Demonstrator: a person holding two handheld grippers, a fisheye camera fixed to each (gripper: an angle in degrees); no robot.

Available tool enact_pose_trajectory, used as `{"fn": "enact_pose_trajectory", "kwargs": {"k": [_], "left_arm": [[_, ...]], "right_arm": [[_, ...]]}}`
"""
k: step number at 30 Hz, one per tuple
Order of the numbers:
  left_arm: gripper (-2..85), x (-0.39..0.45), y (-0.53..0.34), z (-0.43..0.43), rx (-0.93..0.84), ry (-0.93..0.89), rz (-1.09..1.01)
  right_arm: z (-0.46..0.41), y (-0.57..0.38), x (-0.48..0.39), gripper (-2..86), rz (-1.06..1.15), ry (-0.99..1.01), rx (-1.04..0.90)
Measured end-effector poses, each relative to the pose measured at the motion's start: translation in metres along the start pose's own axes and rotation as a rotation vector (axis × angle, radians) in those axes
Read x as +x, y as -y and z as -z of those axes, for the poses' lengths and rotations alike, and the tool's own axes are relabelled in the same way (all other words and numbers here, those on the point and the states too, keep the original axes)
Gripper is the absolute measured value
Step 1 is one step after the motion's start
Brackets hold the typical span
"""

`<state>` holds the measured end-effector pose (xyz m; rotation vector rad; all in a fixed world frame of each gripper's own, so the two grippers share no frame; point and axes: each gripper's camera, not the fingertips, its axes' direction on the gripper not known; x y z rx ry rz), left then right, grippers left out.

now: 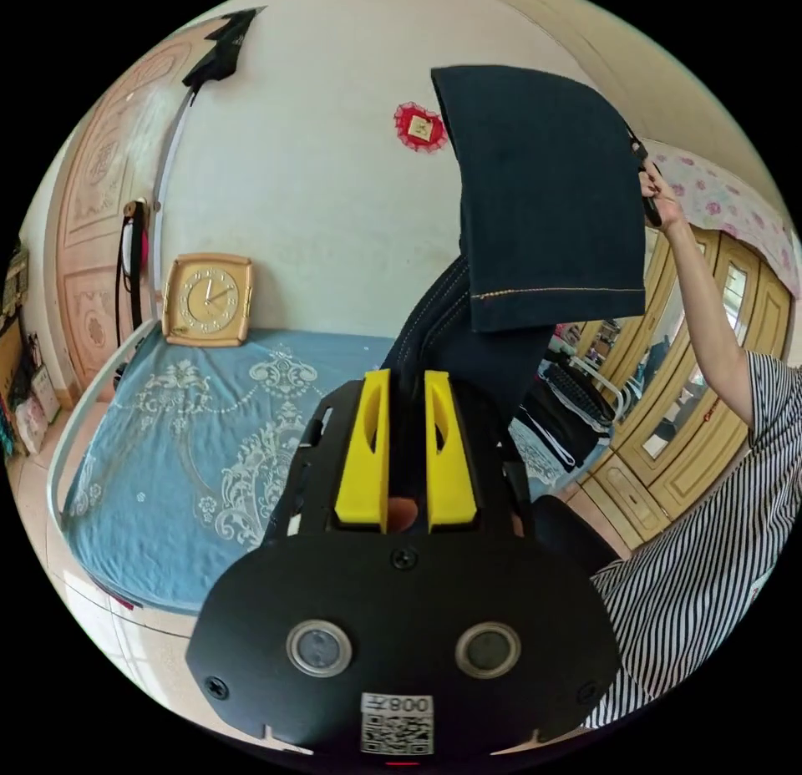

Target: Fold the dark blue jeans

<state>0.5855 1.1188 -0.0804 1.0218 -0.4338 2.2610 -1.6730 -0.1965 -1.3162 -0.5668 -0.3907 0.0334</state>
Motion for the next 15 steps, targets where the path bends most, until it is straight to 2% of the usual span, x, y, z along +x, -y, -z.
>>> {"fn": "enact_pose_trajectory", "kwargs": {"k": [2,6,10,15], "left_arm": [[4.0,-0.011,-0.024,0.002,-0.025,0.005,0.024],[2.3,-0.036,-0.062,0.017,-0.001,0.054,0.082],[1.6,-0.055,-0.06,0.045,0.061,0.111,0.055],[1.4,-0.055,-0.043,0.079,0.108,0.247,-0.136]], "right_arm": [[-0.052,0.011,-0.003,2.0,0.0,-0.004,-0.076],[-0.103,0.035,0.004,2.1,-0.036,-0.006,-0.099],[-0.117,0.069,0.002,2.2,-0.019,-0.006,-0.007],[-0.093,0.083,0.01,2.2,0.0,-0.077,0.137]]}}
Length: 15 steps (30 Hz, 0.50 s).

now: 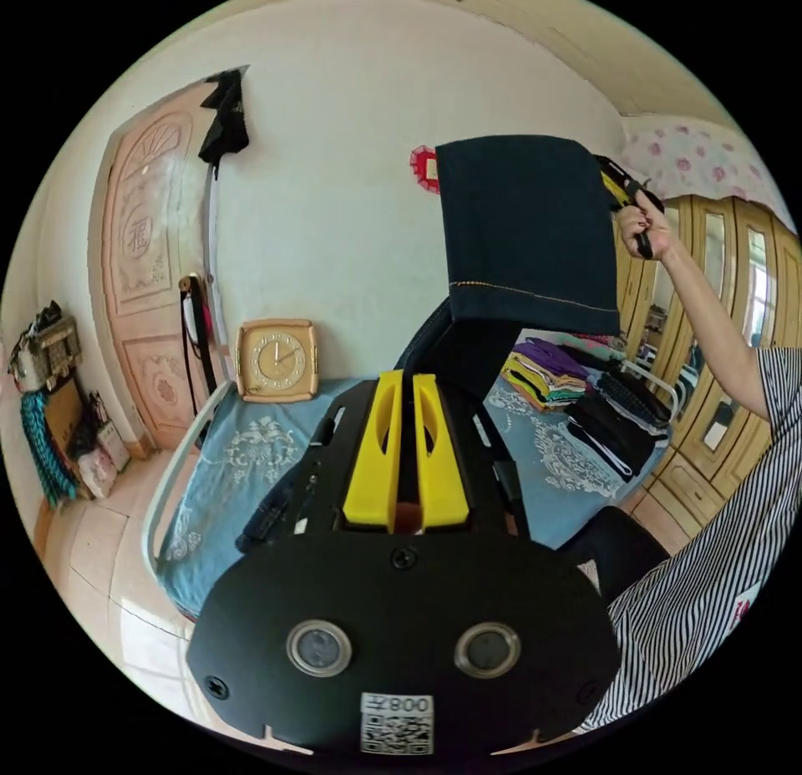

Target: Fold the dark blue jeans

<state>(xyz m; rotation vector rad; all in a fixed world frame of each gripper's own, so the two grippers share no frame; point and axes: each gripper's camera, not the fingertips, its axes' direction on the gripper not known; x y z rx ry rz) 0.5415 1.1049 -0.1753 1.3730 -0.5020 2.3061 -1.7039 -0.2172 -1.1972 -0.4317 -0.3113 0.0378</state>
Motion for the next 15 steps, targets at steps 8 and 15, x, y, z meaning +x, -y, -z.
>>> {"fn": "enact_pose_trajectory", "kwargs": {"k": [8,15], "left_arm": [[1.6,0.035,-0.121,-0.114,-0.387,-0.224,-0.066],[1.0,0.044,-0.289,-0.209,-0.775,-0.301,0.187]], "right_arm": [[0.047,-0.168,0.147,1.6,-0.524,-0.414,-0.003],[0.019,-0.308,0.182,0.6,-0.887,-0.612,-0.174]]}}
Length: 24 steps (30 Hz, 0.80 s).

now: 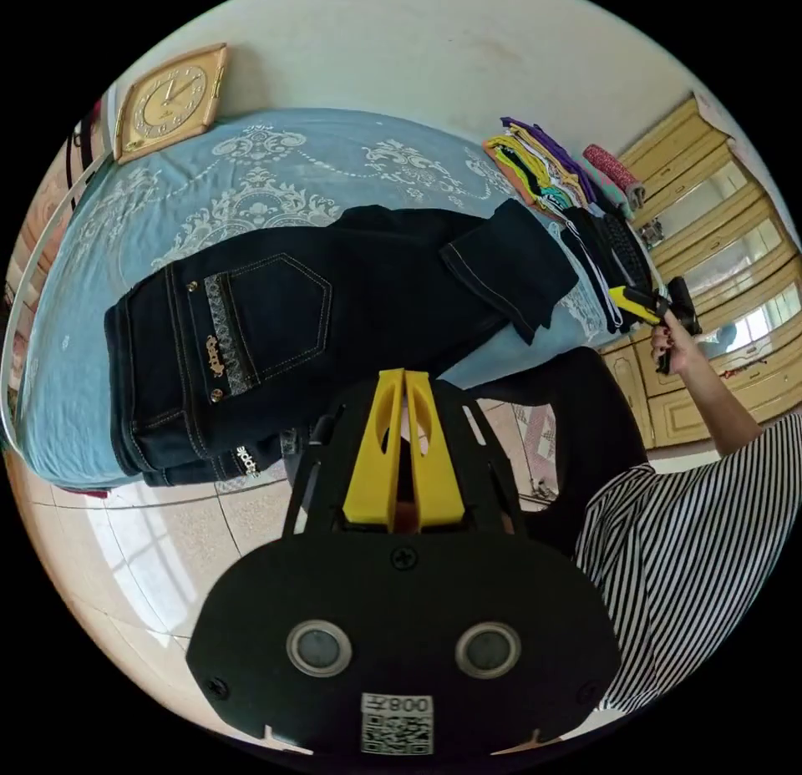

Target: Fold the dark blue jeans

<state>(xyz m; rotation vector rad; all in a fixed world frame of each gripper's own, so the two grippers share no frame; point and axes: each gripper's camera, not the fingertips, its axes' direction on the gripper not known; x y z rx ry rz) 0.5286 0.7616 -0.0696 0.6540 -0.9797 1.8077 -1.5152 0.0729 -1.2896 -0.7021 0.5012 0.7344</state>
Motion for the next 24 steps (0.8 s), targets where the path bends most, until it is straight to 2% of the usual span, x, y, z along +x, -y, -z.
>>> {"fn": "enact_pose_trajectory", "kwargs": {"k": [4,8,11,14,18,24], "left_arm": [[2.8,-0.036,-0.022,-0.017,0.033,-0.073,0.172],[7.0,-0.084,-0.073,-0.037,0.111,-0.169,0.419],[8.1,-0.114,-0.12,-0.054,0.157,-0.203,0.606],[8.6,-0.133,-0.154,-0.069,0.203,-0.226,0.707],[8.8,-0.154,-0.173,-0.092,0.245,-0.228,0.761],[7.8,-0.185,-0.191,-0.139,0.235,-0.299,0.858]], "right_arm": [[-0.062,0.001,-0.078,2.0,0.199,-0.134,-0.125],[-0.141,0.006,-0.179,5.5,0.507,-0.298,-0.232],[-0.199,0.001,-0.233,7.8,0.651,-0.414,-0.317],[-0.248,-0.003,-0.267,9.5,0.709,-0.527,-0.375],[-0.288,-0.006,-0.293,10.3,0.717,-0.568,-0.443],[-0.332,-0.017,-0.333,10.7,0.746,-0.68,-0.472]]}}
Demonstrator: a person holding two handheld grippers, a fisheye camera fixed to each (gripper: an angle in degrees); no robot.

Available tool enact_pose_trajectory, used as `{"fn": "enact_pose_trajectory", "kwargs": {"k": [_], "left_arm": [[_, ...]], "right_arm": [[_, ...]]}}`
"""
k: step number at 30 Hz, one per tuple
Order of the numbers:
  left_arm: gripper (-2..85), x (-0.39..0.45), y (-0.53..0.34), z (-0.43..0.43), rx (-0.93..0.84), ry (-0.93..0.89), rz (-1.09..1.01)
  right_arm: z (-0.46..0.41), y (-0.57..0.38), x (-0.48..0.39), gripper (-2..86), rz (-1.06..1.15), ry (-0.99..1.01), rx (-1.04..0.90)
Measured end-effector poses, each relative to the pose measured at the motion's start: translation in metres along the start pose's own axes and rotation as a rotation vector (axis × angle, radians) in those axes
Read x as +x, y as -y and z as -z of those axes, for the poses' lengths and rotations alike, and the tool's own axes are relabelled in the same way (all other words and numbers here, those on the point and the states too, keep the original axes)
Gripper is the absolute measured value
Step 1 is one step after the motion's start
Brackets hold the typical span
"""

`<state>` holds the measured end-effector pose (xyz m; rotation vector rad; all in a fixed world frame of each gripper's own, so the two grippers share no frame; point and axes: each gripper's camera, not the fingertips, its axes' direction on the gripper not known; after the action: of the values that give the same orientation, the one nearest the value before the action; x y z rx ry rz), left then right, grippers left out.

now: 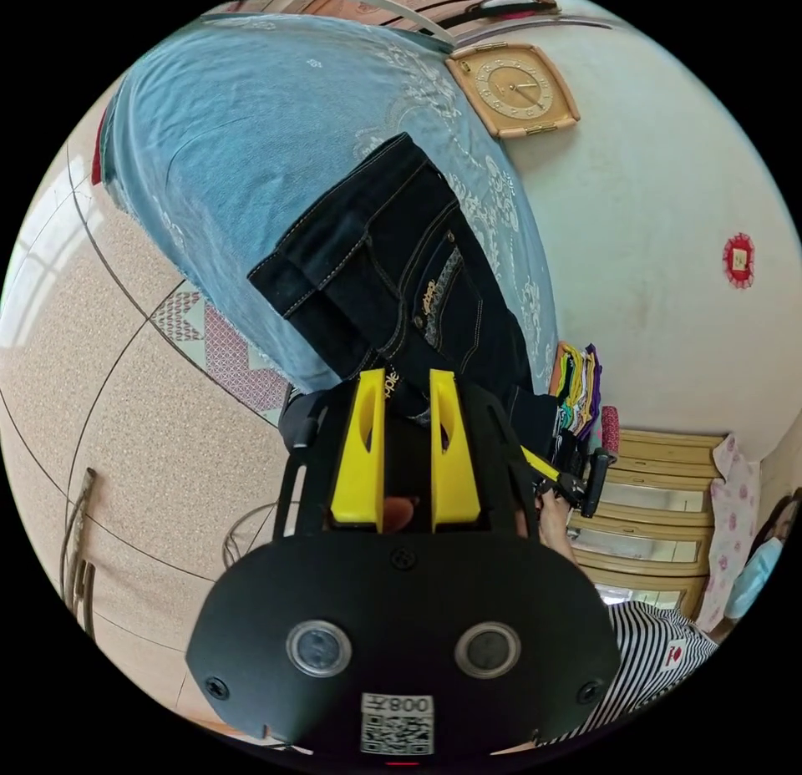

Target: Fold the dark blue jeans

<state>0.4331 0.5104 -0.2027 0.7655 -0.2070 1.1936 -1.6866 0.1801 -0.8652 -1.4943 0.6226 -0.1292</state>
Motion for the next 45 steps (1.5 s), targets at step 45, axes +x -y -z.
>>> {"fn": "enact_pose_trajectory", "kwargs": {"k": [45], "left_arm": [[4.7,-0.122,-0.007,-0.093,0.065,-0.303,0.209]], "right_arm": [[0.015,-0.032,0.013,2.9,-0.079,0.163,0.041]]}}
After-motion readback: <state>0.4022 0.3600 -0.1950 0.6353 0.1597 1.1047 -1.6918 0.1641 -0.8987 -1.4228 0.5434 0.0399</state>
